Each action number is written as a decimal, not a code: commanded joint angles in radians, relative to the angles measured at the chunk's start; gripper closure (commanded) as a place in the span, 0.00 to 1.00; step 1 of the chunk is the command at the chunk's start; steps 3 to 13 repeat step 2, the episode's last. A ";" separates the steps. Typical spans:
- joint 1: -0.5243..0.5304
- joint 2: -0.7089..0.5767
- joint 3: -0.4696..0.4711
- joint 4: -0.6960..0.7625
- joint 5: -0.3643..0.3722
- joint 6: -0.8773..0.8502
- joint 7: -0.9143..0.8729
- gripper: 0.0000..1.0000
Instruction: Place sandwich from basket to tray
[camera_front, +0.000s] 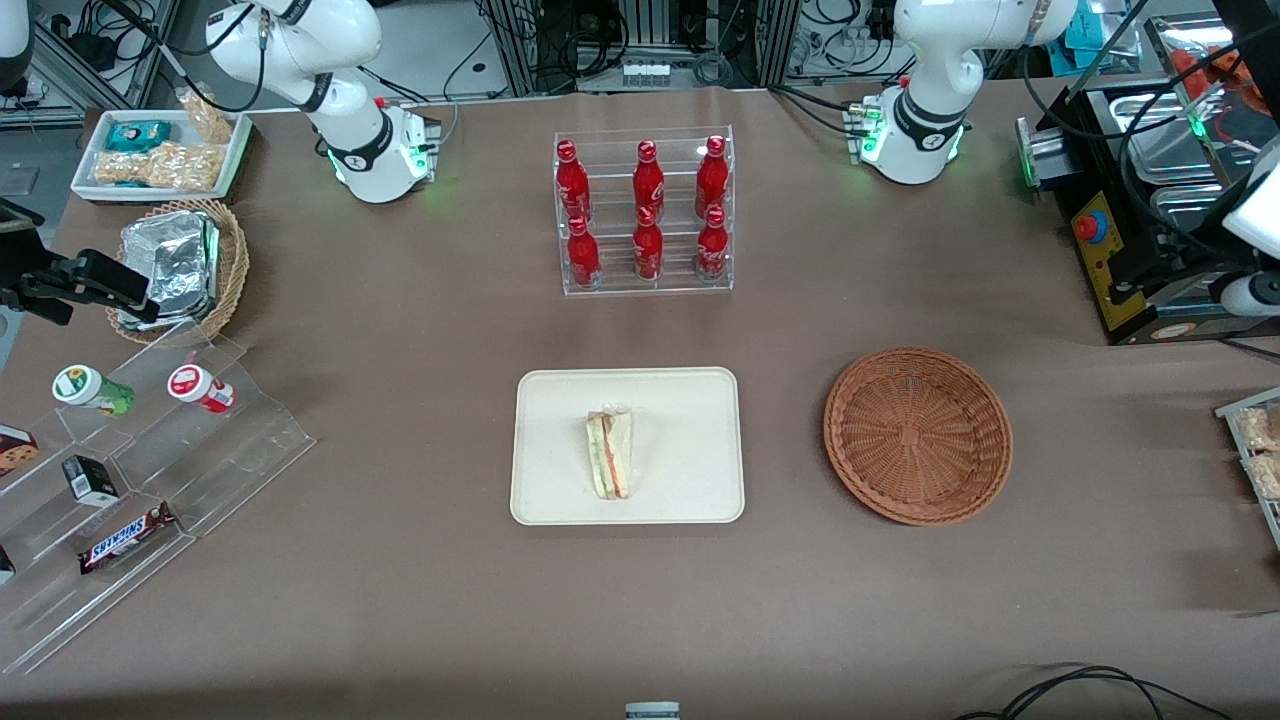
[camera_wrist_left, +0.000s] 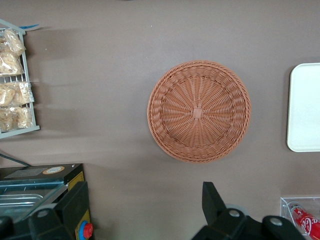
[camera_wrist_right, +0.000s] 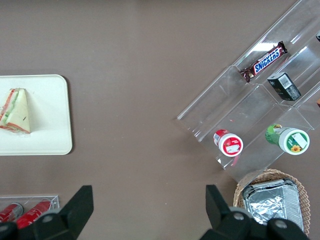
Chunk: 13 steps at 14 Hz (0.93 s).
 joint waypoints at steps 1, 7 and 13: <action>-0.018 0.039 0.033 0.071 -0.012 -0.041 -0.003 0.00; -0.018 0.039 0.033 0.069 -0.010 -0.043 -0.002 0.00; -0.018 0.039 0.033 0.069 -0.010 -0.043 -0.002 0.00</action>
